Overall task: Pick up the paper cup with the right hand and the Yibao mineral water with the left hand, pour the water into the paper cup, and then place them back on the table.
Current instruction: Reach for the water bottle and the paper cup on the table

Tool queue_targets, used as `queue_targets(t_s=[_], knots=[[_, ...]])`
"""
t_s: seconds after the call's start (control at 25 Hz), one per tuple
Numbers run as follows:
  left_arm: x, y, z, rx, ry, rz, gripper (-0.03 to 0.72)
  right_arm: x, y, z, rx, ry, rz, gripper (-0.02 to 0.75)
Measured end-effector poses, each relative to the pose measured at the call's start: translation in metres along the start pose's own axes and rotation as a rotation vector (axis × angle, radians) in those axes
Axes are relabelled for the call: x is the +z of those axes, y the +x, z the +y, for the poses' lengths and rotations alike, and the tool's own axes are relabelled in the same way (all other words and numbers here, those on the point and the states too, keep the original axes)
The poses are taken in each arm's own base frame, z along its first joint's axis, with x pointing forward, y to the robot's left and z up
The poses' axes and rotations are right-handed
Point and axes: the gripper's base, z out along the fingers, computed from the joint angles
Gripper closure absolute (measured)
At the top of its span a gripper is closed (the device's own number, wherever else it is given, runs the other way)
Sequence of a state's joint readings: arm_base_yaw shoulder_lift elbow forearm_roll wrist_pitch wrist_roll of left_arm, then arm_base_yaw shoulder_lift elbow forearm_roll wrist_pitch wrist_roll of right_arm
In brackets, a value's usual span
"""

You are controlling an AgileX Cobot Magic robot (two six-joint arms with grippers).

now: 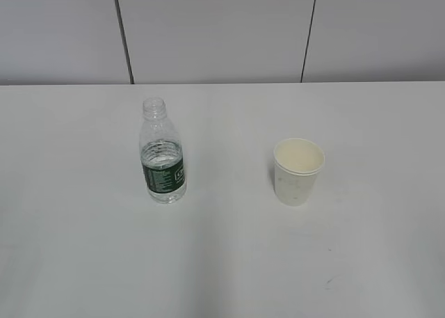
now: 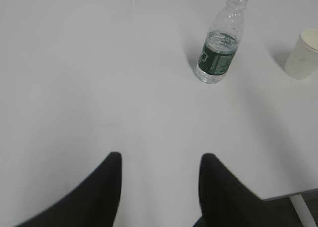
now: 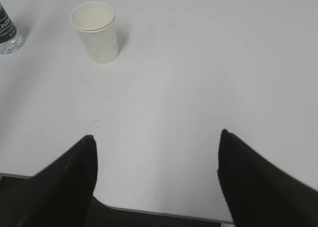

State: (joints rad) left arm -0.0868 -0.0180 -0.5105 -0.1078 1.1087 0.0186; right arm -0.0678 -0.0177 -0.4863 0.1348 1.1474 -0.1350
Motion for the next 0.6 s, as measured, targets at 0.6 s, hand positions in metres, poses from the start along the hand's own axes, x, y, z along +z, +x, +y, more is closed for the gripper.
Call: queue_targets(t_s=[0.6], knots=[[0.0000, 0.0000, 0.0000, 0.000, 0.000, 0.000, 0.401, 0.0000, 0.0000, 0.0000, 0.000, 0.000, 0.000, 0.152]])
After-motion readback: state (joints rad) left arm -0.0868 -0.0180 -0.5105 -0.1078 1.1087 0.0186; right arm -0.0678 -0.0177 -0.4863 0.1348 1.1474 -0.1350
